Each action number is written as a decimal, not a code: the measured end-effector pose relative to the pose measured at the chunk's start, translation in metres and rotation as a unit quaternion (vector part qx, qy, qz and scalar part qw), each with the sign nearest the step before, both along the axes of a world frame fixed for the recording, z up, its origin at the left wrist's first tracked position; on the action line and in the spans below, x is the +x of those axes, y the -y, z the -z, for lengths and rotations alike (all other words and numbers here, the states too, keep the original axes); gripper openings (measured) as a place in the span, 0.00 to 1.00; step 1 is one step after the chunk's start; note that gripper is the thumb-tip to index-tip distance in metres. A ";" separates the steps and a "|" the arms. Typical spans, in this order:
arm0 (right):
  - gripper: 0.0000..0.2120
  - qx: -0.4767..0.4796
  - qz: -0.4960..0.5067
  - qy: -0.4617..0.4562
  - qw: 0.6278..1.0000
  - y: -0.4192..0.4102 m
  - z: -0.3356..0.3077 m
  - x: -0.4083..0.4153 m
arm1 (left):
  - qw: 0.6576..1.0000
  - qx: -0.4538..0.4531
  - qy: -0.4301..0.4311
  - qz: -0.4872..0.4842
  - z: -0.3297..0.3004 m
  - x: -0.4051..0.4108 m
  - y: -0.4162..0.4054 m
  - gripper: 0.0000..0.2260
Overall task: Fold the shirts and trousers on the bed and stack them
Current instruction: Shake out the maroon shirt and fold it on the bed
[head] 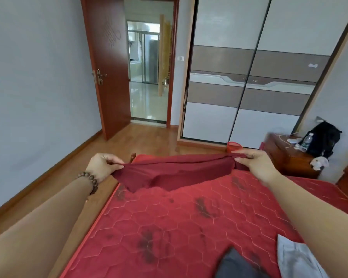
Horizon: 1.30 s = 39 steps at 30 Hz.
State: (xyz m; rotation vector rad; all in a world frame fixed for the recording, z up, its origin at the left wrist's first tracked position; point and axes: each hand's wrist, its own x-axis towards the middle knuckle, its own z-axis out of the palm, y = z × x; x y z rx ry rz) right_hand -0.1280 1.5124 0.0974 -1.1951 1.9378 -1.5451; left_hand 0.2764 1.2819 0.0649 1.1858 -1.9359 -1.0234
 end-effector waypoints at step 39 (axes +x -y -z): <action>0.10 0.362 -0.244 -0.289 0.852 -0.409 0.546 0.265 | 0.836 -0.056 0.440 0.322 0.520 0.185 -0.414 0.25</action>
